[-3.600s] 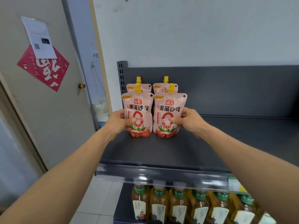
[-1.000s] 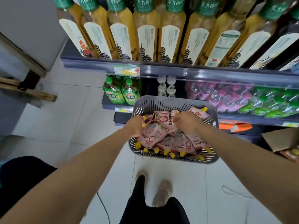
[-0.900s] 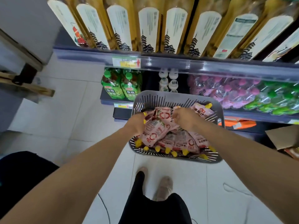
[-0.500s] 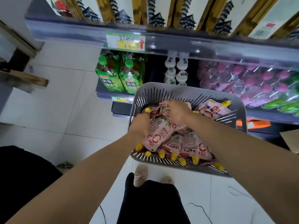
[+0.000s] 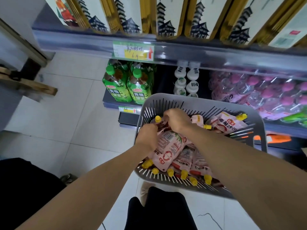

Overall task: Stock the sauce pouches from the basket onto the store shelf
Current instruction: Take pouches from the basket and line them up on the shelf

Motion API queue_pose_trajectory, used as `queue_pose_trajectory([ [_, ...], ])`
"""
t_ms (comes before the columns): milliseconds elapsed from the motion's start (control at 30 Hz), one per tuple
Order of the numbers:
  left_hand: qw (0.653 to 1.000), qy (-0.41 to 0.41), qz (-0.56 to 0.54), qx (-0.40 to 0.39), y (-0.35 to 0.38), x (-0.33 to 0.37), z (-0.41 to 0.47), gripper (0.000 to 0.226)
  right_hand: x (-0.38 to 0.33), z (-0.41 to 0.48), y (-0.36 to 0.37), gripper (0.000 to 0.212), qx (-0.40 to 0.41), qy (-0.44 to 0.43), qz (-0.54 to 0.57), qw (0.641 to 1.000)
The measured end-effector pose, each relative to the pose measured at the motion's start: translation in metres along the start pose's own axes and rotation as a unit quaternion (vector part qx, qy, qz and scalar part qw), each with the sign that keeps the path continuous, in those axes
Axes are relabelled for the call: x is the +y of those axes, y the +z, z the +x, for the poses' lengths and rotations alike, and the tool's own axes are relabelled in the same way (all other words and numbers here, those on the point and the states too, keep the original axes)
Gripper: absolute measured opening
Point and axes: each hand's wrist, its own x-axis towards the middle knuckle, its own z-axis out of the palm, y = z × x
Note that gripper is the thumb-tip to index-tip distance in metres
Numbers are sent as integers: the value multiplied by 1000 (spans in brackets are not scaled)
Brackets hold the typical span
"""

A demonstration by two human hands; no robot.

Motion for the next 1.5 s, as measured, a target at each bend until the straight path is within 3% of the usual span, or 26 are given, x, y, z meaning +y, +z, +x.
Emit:
queue_pose_trajectory([
  [100, 1000, 11, 7, 25, -16, 5, -8, 33, -3, -13, -13, 21, 21, -8, 25, 999],
  [233, 998, 26, -19, 52, -58, 9, -22, 32, -10, -35, -50, 42, 73, 26, 81, 994],
  [300, 998, 22, -49, 45, -84, 15, -33, 25, -14, -48, -72, 39, 98, 41, 118, 987],
  [367, 991, -1, -126, 37, -107, 21, -47, 11, -18, -63, -96, 37, 113, 48, 145, 982],
  [467, 955, -18, -297, 21, -142, 30, -71, 16, -23, -91, -133, 37, 137, 75, 197, 968],
  [533, 940, 4, -342, 20, -166, 39, -89, 15, -29, -111, -159, 18, 150, 86, 219, 960],
  [600, 929, 28, -368, 6, -191, 51, -109, 15, -39, -132, -186, 14, 163, 76, 235, 955],
  [733, 932, 50, -357, -38, -241, 77, -144, 17, -64, -178, -243, 26, 210, 43, 230, 949],
  [900, 926, 134, -351, -35, -305, 108, -197, 27, -98, -226, -313, 23, 268, -20, 207, 941],
  [1133, 911, 215, -346, 71, -373, 126, -250, 15, -145, -261, -382, 19, 385, -66, 206, 897],
  [1233, 889, 230, -375, 127, -399, 125, -262, 14, -171, -271, -407, 29, 431, -73, 213, 874],
  [1500, 846, 241, -412, 237, -488, 97, -263, 24, -232, -252, -462, 29, 496, -90, 206, 839],
])
